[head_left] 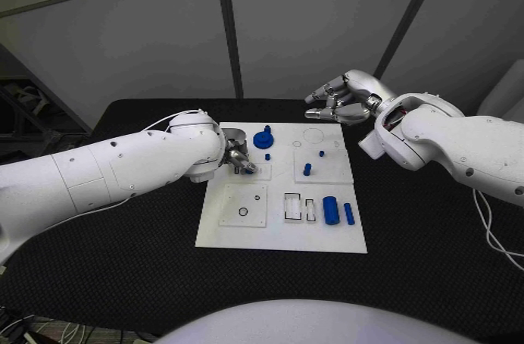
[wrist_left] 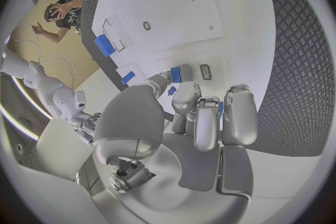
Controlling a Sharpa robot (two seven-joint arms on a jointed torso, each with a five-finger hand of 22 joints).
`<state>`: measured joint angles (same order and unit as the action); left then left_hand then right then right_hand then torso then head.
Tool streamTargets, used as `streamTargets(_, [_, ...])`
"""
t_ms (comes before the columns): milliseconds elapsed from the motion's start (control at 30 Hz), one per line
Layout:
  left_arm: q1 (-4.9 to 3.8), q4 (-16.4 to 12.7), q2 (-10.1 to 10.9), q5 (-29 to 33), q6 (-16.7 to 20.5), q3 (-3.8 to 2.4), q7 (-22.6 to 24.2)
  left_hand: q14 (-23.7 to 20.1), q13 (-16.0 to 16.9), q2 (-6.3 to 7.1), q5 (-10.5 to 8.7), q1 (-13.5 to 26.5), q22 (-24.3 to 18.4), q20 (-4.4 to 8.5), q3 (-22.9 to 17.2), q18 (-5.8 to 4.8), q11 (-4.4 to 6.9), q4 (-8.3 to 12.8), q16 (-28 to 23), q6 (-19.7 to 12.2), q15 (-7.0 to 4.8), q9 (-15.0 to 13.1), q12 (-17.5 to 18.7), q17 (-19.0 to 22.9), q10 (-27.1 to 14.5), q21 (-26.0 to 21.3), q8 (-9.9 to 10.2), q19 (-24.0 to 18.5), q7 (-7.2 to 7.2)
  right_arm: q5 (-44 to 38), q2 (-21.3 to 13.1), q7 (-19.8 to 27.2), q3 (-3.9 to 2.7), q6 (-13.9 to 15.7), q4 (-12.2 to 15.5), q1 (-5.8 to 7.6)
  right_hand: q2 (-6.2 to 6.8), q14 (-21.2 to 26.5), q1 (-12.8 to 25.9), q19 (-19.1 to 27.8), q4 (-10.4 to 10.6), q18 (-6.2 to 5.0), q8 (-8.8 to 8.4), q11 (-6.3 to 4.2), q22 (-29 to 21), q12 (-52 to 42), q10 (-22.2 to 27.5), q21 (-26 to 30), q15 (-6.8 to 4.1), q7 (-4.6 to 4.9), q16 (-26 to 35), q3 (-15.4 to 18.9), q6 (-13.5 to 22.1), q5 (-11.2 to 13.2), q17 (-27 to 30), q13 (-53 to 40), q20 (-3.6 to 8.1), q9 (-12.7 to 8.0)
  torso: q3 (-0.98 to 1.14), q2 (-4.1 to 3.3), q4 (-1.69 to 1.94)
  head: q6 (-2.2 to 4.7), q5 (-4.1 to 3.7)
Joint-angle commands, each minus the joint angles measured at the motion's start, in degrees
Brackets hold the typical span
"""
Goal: Assemble the parts on the task board
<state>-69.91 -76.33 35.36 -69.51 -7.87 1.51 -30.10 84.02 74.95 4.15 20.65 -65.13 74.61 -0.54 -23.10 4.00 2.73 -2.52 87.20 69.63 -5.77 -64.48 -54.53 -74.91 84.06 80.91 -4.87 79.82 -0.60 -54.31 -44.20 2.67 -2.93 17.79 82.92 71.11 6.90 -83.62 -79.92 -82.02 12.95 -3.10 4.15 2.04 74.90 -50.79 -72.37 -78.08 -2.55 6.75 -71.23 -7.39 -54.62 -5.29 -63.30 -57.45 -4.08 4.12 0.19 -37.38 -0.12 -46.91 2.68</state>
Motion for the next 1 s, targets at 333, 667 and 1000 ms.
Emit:
streamTargets(333, [0.56,0.7,-0.3,1.5,-1.2,0.44,-0.6,5.0,4.3,-0.45,-15.94,4.3,0.2,0.31,2.5,-0.23,0.70,-4.6,0.0,1.5,-0.63,-0.1,-0.4,-10.8,4.1,-0.4,0.5,-0.1,0.59,-0.1,0.0,0.4,-0.03,0.1,0.0,0.11,-0.17,-0.7,0.9,-0.3,0.4,-0.21,-0.36,-0.15,2.2,0.1,-0.2,0.0,0.09,0.04,0.4,0.4,-0.4,-0.2,0.1,0.2,0.18,-0.1,-0.03,0.02,0.05,0.03,-0.10])
streamTargets(667, [0.56,1.0,-0.3,1.8,0.5,0.43,-0.5,5.1,4.4,-0.15,-17.56,4.6,0.5,0.41,4.6,-0.26,0.67,-8.4,0.1,1.9,-0.72,-0.2,-0.7,-11.0,4.1,-0.3,0.7,0.0,0.59,-0.1,0.0,0.4,-0.03,0.1,0.0,0.11,-0.21,-0.7,1.1,-0.3,0.6,-0.22,-0.37,-0.15,2.1,0.1,-0.2,0.1,0.10,0.05,0.5,0.5,-0.4,-0.2,0.2,0.3,0.18,-0.1,-0.04,0.00,0.03,0.26,-0.11])
streamTargets(1000, [0.57,1.5,-0.2,1.8,1.1,0.39,-0.3,5.1,4.5,-0.03,-17.56,4.3,0.6,0.44,5.3,-0.28,0.69,-9.6,0.2,2.0,-0.76,-0.3,-0.9,-11.1,4.2,-0.3,0.7,0.1,0.61,-0.1,0.0,0.4,-0.03,0.1,-0.1,0.10,-0.24,-0.8,1.3,-0.3,0.7,-0.22,-0.37,-0.14,2.1,0.1,-0.2,0.1,0.10,0.05,0.6,0.5,-0.4,-0.2,0.1,0.2,0.18,-0.1,-0.02,-0.02,0.04,0.36,-0.13])
